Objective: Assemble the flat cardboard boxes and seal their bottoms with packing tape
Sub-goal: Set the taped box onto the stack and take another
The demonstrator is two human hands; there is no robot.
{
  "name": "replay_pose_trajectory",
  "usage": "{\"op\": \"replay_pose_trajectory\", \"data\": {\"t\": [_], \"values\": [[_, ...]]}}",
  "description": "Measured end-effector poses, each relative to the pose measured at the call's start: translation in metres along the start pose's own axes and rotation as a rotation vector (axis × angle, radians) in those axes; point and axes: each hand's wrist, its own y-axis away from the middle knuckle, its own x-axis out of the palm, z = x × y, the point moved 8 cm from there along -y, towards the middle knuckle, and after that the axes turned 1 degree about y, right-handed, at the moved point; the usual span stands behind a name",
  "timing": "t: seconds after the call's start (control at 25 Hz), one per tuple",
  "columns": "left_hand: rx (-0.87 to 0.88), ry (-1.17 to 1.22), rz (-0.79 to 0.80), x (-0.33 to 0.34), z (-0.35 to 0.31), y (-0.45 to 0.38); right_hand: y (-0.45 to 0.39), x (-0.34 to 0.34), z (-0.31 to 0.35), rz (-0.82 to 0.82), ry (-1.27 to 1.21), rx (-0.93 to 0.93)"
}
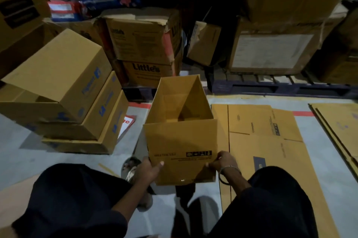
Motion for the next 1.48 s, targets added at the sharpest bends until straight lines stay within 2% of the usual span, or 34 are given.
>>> {"op": "replay_pose_trajectory", "data": {"t": [0.12,0.24,0.28,0.36,0.44,0.52,0.64,0.8,0.96,1.04,1.2,1.28,1.32,1.4,1.44,1.48], "values": [[0.01,-0.081,-0.123,-0.015,-0.012,0.024,-0.003,0.012,0.002,0.036,0.029,-0.02],[0.077,-0.263,-0.155,-0.011,-0.009,0.039,-0.008,0.029,0.005,0.154,0.2,-0.034],[0.126,-0.316,-0.178,-0.009,-0.008,0.041,-0.008,0.035,0.004,0.217,0.232,-0.024],[0.302,-0.467,-0.203,-0.001,-0.017,0.039,-0.012,0.04,0.005,0.318,0.114,0.014],[0.515,-0.721,-0.19,0.012,-0.034,0.034,-0.019,0.033,0.02,0.268,-0.048,-0.006],[0.662,-0.887,-0.113,0.025,-0.047,0.028,-0.03,0.021,0.035,0.083,-0.035,-0.089],[0.592,-0.983,-0.065,0.02,-0.037,0.012,-0.042,0.008,0.041,-0.113,0.027,-0.162],[0.535,-1.031,-0.258,0.0,-0.032,-0.004,-0.048,-0.012,0.018,-0.198,-0.003,-0.072],[0.576,-1.123,-0.296,0.024,-0.051,-0.016,-0.063,-0.016,0.013,-0.167,0.09,-0.039],[0.595,-1.201,-0.262,0.043,-0.052,-0.027,-0.075,-0.019,0.016,-0.099,0.135,-0.046],[0.469,-1.534,-0.206,0.062,-0.039,-0.061,-0.084,-0.007,0.032,0.002,0.177,-0.064],[0.397,-1.624,-0.191,0.059,-0.033,-0.08,-0.082,0.005,0.054,-0.025,0.208,-0.1],[0.383,-1.653,-0.188,0.056,-0.033,-0.09,-0.079,0.008,0.068,-0.107,0.282,-0.153],[0.389,-1.651,-0.209,0.048,-0.04,-0.111,-0.06,0.011,0.111,-0.392,0.599,-0.38],[0.399,-1.619,-0.229,0.043,-0.047,-0.119,-0.049,0.023,0.135,-0.464,0.763,-0.52],[0.41,-1.563,-0.248,0.038,-0.054,-0.125,-0.047,0.042,0.152,-0.461,0.877,-0.638]]}}
